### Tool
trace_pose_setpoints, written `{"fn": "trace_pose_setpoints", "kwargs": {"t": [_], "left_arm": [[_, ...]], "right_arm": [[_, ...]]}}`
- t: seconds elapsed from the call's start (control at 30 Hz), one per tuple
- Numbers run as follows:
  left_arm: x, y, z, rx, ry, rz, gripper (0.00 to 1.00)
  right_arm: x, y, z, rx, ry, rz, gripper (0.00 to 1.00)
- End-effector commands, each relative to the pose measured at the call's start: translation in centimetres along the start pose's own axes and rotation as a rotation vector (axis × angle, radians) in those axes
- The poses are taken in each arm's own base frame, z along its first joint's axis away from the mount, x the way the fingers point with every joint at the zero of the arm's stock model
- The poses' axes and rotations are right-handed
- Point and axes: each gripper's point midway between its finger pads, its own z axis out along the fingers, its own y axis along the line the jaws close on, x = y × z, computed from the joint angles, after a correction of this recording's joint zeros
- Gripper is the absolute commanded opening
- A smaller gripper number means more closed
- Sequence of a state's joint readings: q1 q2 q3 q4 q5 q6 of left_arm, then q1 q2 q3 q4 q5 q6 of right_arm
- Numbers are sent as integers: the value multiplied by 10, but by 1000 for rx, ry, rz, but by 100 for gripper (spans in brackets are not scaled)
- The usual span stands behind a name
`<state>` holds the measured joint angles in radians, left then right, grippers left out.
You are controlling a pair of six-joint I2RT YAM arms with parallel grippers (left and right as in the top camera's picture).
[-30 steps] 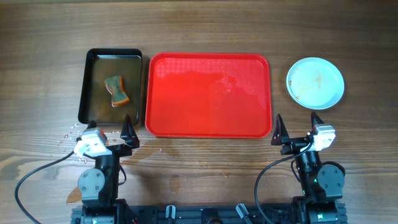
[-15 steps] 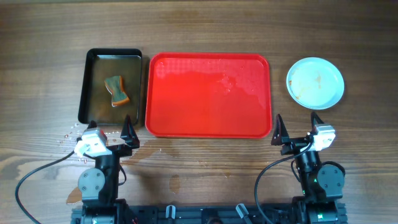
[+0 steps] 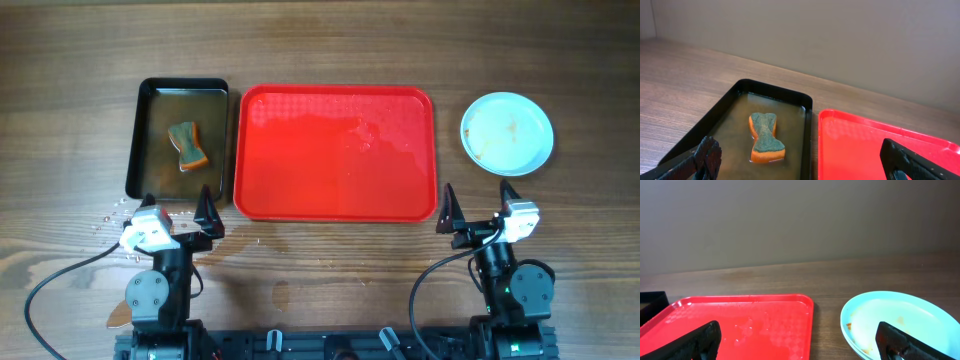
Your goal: Clean dirty plates on tray and stack at the side
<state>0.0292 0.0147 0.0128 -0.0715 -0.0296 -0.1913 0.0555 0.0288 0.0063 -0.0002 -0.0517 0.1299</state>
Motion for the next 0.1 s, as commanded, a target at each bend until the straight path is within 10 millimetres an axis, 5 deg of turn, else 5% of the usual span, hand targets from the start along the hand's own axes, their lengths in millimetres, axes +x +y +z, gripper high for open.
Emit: {"fn": "trace_pose_setpoints", "kwargs": {"t": [0.0,0.07], "left_arm": [[0,4,0,-20,-10,19,100],[0,4,0,-20,-10,19,100]], "right_arm": [[-1,1,0,-10,-5,11,100],[-1,1,0,-10,-5,11,100]]}}
